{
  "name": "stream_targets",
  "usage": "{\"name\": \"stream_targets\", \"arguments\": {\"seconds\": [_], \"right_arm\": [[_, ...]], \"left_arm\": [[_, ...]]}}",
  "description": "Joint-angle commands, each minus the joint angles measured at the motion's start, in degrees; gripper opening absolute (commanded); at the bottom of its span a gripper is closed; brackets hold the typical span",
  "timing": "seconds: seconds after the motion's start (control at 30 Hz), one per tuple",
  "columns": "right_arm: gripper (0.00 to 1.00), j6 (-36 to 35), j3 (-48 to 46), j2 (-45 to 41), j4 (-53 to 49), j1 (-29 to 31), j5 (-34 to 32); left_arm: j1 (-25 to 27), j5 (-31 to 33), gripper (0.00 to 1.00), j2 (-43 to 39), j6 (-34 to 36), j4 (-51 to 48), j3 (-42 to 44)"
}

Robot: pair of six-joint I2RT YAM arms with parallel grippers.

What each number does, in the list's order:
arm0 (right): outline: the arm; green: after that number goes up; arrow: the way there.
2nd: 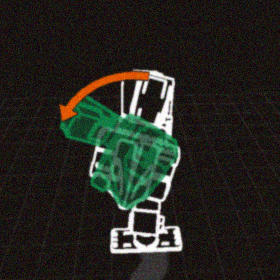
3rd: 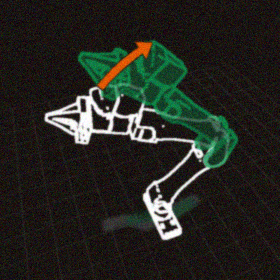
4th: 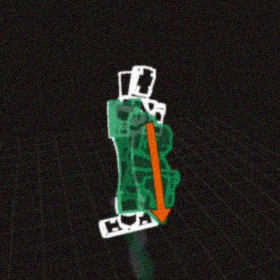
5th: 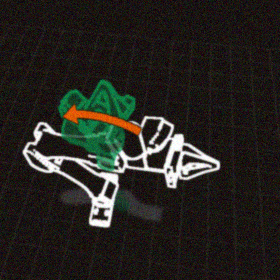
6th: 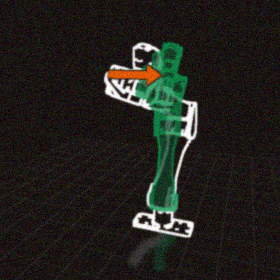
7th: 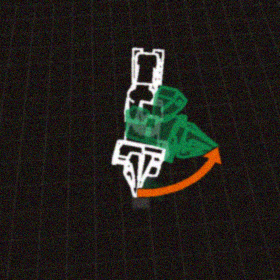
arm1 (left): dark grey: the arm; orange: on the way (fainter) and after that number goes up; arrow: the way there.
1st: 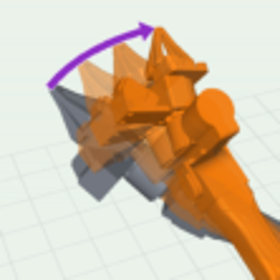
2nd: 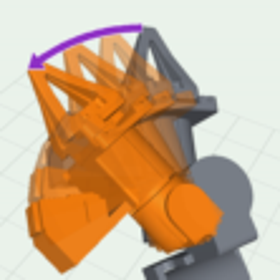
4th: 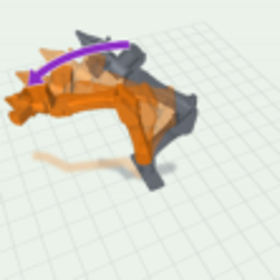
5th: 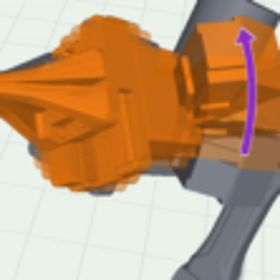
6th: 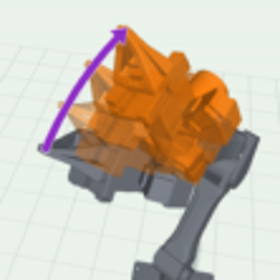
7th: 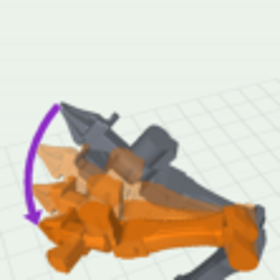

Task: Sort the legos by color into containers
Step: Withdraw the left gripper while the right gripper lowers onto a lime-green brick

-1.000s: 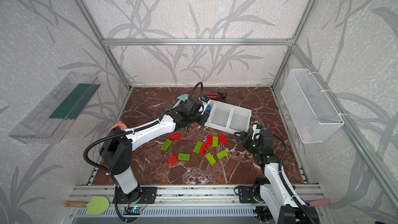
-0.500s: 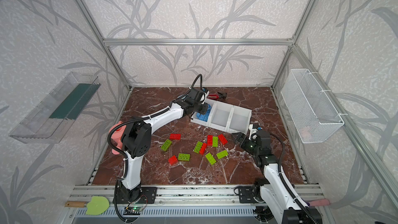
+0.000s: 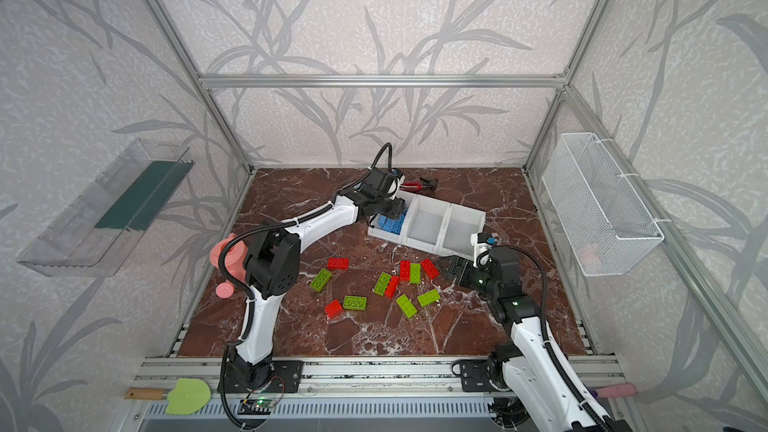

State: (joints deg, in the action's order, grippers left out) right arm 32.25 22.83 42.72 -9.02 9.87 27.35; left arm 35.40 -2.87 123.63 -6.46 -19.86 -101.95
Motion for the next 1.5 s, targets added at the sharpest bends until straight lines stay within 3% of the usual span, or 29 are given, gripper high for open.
{"name": "stream_targets", "arguments": {"seconds": [0.0,0.2,0.37,0.67,0.9,1.1,1.33,1.47], "right_arm": [[0.88,-5.2,3.3,-0.4,-8.0,3.4,-4.9],[0.91,-8.3,6.5,-0.1,-15.1,10.9,-11.1],[0.93,-10.0,8.2,2.2,-17.5,16.0,-12.3],[0.94,-11.6,10.4,11.6,-19.9,24.2,-22.0],[0.95,-11.1,9.4,17.2,-18.7,27.6,-29.1],[0.94,-11.1,10.2,21.5,-18.8,29.6,-31.4],[0.94,-11.3,11.5,26.8,-18.1,31.0,-32.2],[0.94,-12.1,14.3,31.9,-19.1,31.8,-31.7]], "left_arm": [[0.0,-0.2,0.64,-2.3,-0.7,-0.7,0.6],[0.4,0.4,0.71,-12.2,-3.6,2.5,9.0],[1.5,1.3,0.75,-23.7,-7.8,4.9,19.0],[5.4,7.4,0.98,-47.1,-16.5,9.0,39.7],[9.5,10.3,0.99,-61.5,-22.2,4.7,50.6],[10.9,8.6,0.99,-70.6,-24.2,0.9,57.6],[11.0,17.8,0.99,-80.1,-28.2,-3.5,63.0],[11.0,19.1,0.99,-83.6,-28.9,-2.8,65.0]]}}
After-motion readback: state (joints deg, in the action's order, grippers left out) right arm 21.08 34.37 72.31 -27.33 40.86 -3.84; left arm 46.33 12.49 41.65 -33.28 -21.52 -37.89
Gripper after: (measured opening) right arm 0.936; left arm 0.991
